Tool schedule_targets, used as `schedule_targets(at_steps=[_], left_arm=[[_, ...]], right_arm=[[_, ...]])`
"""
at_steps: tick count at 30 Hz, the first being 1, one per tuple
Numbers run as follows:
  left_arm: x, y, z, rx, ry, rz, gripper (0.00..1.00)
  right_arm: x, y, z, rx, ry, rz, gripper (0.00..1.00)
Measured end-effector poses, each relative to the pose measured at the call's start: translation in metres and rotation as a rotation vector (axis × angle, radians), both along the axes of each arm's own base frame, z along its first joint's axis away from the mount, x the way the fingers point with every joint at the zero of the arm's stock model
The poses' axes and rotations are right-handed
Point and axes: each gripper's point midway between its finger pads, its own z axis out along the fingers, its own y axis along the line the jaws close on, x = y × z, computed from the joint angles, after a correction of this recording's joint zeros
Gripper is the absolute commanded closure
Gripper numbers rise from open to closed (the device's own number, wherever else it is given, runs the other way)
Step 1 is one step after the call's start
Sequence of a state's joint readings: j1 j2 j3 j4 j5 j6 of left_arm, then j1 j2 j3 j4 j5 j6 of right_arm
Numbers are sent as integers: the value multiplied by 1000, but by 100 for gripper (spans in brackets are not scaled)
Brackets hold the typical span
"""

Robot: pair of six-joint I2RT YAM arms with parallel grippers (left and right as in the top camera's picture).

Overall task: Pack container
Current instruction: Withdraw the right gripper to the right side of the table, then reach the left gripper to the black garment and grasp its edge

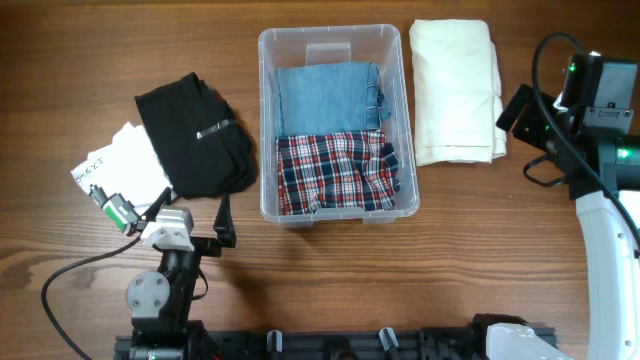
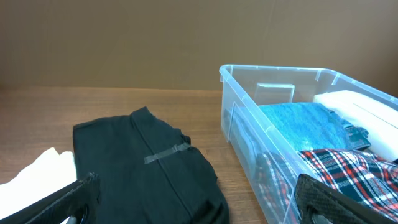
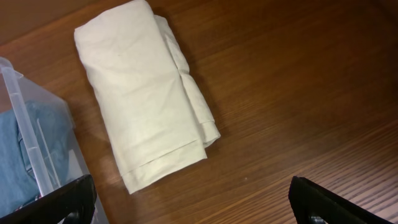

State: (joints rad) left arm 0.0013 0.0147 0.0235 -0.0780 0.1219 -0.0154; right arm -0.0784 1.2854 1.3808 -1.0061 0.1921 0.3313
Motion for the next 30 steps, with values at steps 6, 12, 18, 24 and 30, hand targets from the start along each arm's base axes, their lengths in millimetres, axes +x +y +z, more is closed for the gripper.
schedule_targets(at_steps=[6, 12, 18, 24, 30], left_arm=[[0, 0, 0, 0, 1, 0, 0], [-1, -9, 2, -35, -3, -50, 0], [-7, 8, 8, -271, 151, 83, 0], [22, 18, 59, -249, 531, 192, 0], [111, 26, 87, -158, 943, 235, 0]], right_arm=[[0, 0, 0, 0, 0, 0, 0], [0, 0, 0, 0, 0, 1, 0], [0, 0, 0, -2, 1, 3, 0], [0, 0, -2, -1, 8, 3, 0], [0, 0, -2, -2, 9, 3, 0]])
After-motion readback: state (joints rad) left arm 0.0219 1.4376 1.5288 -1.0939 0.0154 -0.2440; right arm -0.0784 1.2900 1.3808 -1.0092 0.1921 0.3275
